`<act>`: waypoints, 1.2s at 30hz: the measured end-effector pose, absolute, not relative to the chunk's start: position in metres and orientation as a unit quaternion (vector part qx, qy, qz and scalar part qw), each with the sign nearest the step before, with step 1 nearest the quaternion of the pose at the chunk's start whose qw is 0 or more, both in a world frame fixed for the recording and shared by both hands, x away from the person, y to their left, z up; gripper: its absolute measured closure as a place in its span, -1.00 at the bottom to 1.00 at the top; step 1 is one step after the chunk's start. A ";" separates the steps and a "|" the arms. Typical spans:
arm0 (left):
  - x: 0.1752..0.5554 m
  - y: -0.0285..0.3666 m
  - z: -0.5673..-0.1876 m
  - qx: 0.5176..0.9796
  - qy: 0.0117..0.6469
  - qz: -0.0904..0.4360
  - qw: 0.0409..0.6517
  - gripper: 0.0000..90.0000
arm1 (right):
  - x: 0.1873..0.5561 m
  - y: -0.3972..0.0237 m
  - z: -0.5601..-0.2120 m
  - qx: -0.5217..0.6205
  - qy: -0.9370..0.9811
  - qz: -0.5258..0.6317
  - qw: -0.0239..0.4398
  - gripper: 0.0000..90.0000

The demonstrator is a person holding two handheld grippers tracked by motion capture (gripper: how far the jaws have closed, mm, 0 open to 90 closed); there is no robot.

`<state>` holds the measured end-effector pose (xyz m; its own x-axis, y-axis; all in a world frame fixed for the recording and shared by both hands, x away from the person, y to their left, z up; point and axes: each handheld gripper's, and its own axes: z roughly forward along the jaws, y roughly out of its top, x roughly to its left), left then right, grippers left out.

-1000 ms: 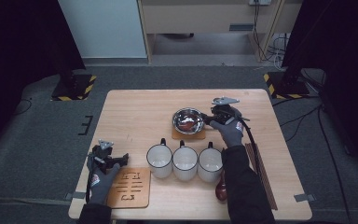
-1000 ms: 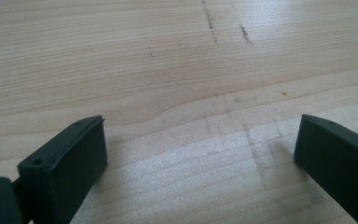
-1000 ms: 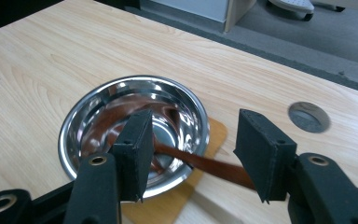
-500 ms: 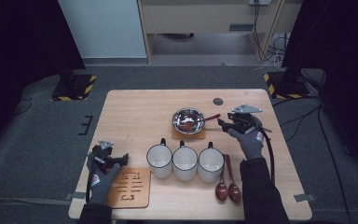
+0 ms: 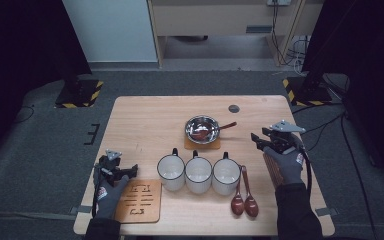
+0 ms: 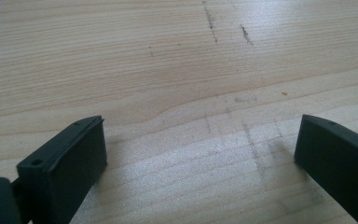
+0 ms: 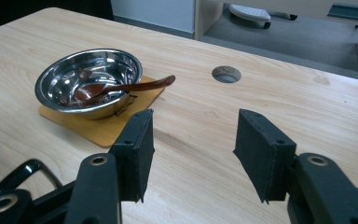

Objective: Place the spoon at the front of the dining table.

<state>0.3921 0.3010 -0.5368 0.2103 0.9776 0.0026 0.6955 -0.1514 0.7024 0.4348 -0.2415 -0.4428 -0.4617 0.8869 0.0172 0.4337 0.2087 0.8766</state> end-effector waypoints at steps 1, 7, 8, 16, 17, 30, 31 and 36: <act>0.392 0.301 -0.537 0.720 0.581 0.239 0.295 -0.98 | 0.432 -0.244 -0.443 0.452 0.732 0.440 0.258 0.03; 0.392 0.301 -0.537 0.719 0.582 0.239 0.294 -0.98 | 0.418 -0.256 -0.446 0.454 0.726 0.444 0.262 0.03; 0.392 0.301 -0.537 0.719 0.582 0.240 0.294 -0.98 | 0.416 -0.257 -0.447 0.454 0.726 0.445 0.264 0.03; 0.392 0.301 -0.537 0.719 0.582 0.240 0.294 -0.98 | 0.397 -0.267 -0.464 0.459 0.727 0.434 0.267 0.03; 0.392 0.301 -0.537 0.719 0.582 0.240 0.294 -0.98 | 0.396 -0.269 -0.467 0.460 0.728 0.431 0.270 0.03; 0.392 0.301 -0.537 0.719 0.582 0.240 0.294 -0.98 | 0.368 -0.280 -0.494 0.477 0.735 0.408 0.256 0.10; 0.392 0.301 -0.537 0.719 0.582 0.240 0.294 -0.98 | 0.366 -0.280 -0.495 0.477 0.736 0.406 0.258 0.10; 0.392 0.301 -0.537 0.719 0.582 0.240 0.294 -0.98 | 0.360 -0.278 -0.503 0.481 0.739 0.398 0.253 0.08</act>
<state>0.3922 0.3009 -0.5368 0.2073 0.9783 0.0028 0.6970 -0.1497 0.7013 0.3598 -0.2778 -0.5032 -0.4089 0.9125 0.0095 0.5105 0.2202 0.8312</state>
